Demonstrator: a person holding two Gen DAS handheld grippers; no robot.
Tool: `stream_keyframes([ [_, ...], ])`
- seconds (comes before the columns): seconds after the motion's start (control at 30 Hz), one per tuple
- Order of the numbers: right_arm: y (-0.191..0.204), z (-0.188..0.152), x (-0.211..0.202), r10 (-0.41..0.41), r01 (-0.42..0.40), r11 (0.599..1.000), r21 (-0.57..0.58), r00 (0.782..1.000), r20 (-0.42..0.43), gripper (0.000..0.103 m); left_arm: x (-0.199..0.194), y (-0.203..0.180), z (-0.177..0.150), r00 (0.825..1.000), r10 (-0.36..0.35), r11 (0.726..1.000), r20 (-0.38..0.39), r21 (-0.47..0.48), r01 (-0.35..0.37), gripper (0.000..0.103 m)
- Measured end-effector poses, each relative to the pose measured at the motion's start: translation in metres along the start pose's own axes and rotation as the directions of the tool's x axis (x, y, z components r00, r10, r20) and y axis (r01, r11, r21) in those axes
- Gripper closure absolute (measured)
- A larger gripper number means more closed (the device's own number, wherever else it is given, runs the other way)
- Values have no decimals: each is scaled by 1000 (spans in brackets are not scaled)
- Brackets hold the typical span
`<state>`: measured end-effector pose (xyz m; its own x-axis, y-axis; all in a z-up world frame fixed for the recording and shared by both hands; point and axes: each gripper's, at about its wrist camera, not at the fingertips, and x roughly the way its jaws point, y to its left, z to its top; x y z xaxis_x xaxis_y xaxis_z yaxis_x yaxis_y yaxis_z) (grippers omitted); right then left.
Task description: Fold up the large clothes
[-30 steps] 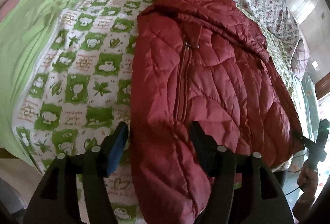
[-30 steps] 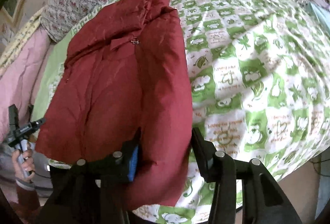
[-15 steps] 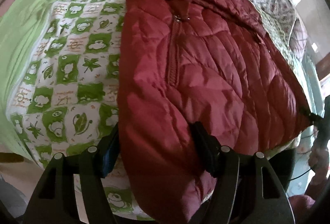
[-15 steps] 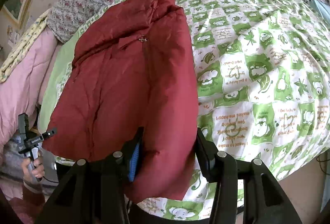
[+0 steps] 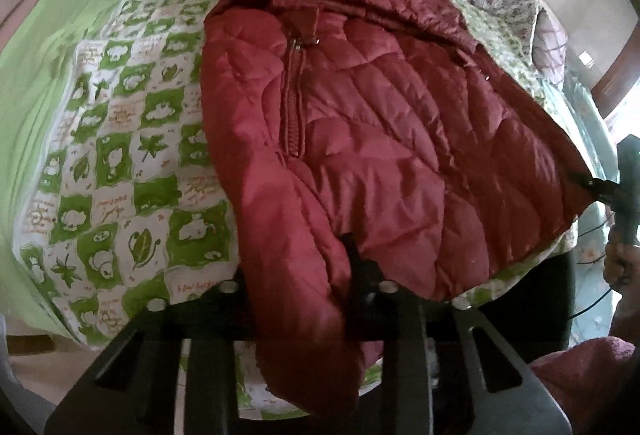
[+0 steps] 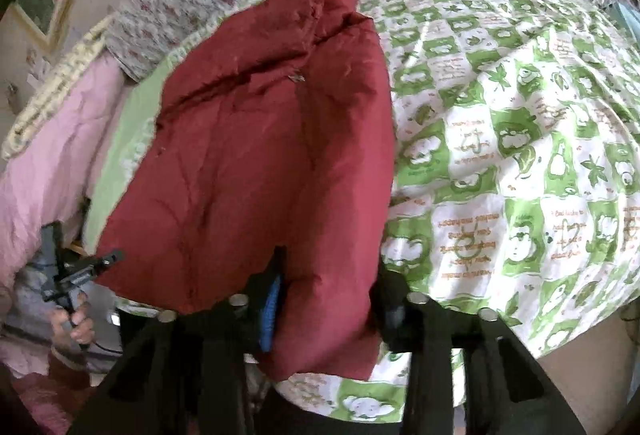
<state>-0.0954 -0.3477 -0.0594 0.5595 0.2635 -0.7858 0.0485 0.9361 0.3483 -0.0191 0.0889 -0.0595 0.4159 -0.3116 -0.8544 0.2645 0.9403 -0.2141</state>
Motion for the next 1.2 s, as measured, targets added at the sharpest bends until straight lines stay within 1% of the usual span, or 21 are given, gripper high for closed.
stream_keyframes([
  [0.07, 2, 3, -7, 44, -45, 999, 9, 999, 31, 74, -8, -2, 3, 999, -12, 1000, 30, 1, 12, 83],
  [0.13, 5, 7, -12, 75, -76, 997, 11, 996, 55, 76, -16, -4, 6, 998, -26, 1000, 61, 2, 26, 84],
  [0.23, 11, 11, -16, 88, -89, 996, 2, 993, 82, 77, -24, -6, 12, 995, -37, 999, 94, 2, 37, 85],
  [0.47, 17, 21, -23, 114, -116, 993, 10, 985, 130, 78, -34, -6, 21, 989, -49, 998, 139, -19, 53, 85],
  [0.53, 19, 25, -28, 120, -122, 992, 4, 981, 150, 78, -38, -4, 25, 986, -64, 997, 157, -31, 69, 85],
  [0.77, 35, 53, -36, 161, -155, 987, -43, 963, 217, 78, -55, 0, 53, 963, -87, 993, 257, -55, 104, 86],
  [0.9, 43, 77, -36, 169, -156, 985, -71, 953, 250, 78, -64, -1, 77, 947, -95, 993, 308, -41, 113, 86],
  [0.97, 44, 91, -37, 182, -168, 983, -76, 944, 275, 78, -69, 0, 93, 935, -109, 991, 337, -41, 131, 86],
  [1.2, 46, 138, -36, 177, -162, 984, -71, 923, 341, 79, -72, 10, 144, 910, -124, 983, 397, -73, 166, 85],
])
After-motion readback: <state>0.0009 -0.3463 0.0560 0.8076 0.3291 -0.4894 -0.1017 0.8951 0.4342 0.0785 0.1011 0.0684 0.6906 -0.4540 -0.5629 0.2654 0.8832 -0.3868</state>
